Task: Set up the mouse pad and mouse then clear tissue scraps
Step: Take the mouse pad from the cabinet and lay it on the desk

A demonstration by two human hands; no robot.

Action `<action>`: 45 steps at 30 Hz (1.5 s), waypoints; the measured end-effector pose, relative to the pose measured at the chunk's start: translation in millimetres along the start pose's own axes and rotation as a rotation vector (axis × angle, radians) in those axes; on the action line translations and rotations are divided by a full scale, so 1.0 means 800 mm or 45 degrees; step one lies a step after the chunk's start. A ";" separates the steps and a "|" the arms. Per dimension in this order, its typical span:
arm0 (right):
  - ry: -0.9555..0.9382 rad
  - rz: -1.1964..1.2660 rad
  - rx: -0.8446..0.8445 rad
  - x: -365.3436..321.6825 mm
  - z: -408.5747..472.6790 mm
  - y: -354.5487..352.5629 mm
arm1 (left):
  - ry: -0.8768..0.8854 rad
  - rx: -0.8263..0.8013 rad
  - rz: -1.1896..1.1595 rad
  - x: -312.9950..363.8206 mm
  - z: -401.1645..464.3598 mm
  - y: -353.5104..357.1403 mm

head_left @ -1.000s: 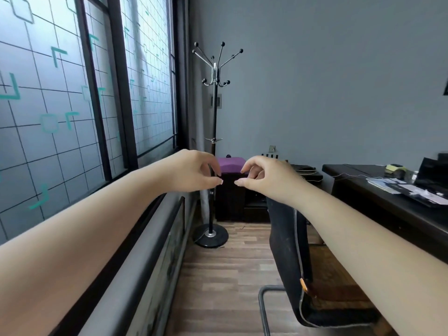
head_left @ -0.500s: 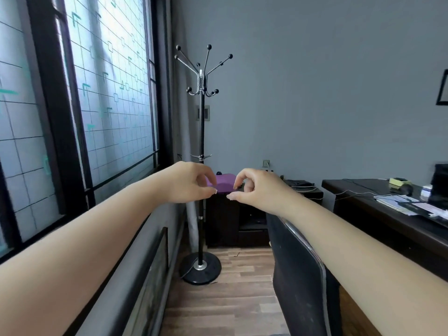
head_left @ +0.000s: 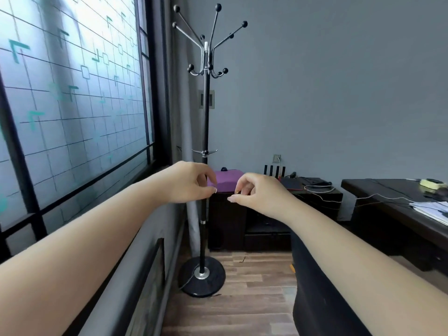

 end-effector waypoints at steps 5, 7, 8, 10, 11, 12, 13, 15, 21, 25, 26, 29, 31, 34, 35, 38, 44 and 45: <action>0.054 0.010 0.026 0.025 0.093 0.050 | 0.022 -0.015 -0.011 -0.069 0.087 0.024; 0.063 0.004 0.031 0.032 0.126 0.068 | 0.023 -0.024 -0.006 -0.093 0.119 0.032; 0.059 0.006 0.031 0.036 0.140 0.076 | 0.024 -0.027 -0.009 -0.105 0.132 0.036; 0.061 0.011 0.019 0.044 0.166 0.092 | 0.020 -0.033 -0.030 -0.127 0.157 0.045; 0.066 0.011 0.011 0.049 0.178 0.099 | 0.014 -0.037 -0.036 -0.137 0.168 0.050; 0.074 0.008 -0.004 0.054 0.188 0.105 | 0.007 -0.051 -0.039 -0.145 0.178 0.056; 0.083 0.003 -0.012 0.062 0.203 0.114 | 0.007 -0.062 -0.043 -0.155 0.194 0.063; 0.097 -0.001 0.004 0.078 0.228 0.124 | 0.019 -0.060 -0.048 -0.169 0.220 0.076; 0.156 -0.049 0.020 0.153 0.305 0.147 | 0.095 -0.067 -0.073 -0.197 0.331 0.145; 0.188 -0.092 0.078 0.216 0.359 0.138 | 0.170 -0.061 -0.106 -0.199 0.417 0.198; 0.204 -0.103 0.104 0.232 0.373 0.135 | 0.196 -0.070 -0.113 -0.199 0.440 0.211; 0.297 -0.137 0.196 0.289 0.417 0.122 | 0.273 -0.116 -0.148 -0.192 0.509 0.255; 0.368 -0.153 0.238 0.324 0.439 0.109 | 0.295 -0.136 -0.177 -0.189 0.547 0.280; 0.459 -0.185 0.299 0.375 0.471 0.090 | 0.338 -0.201 -0.204 -0.183 0.605 0.322; 0.476 -0.200 0.318 0.390 0.478 0.085 | 0.359 -0.223 -0.209 -0.180 0.622 0.335; 0.524 -0.217 0.383 0.438 0.506 0.075 | 0.422 -0.260 -0.242 -0.168 0.680 0.375; 0.662 -0.317 0.468 0.548 0.573 0.068 | 0.568 -0.309 -0.336 -0.141 0.806 0.473; 0.675 -0.333 0.468 0.559 0.580 0.067 | 0.580 -0.322 -0.348 -0.139 0.820 0.486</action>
Point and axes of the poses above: each hand's wrist, its own z-axis towards the middle knuckle, its own y-axis out of the palm, x = y × z, the point moved 1 cm from there along z, towards the middle knuckle, and after that the axes turned 14 degrees about x, right-handed, at the moved point
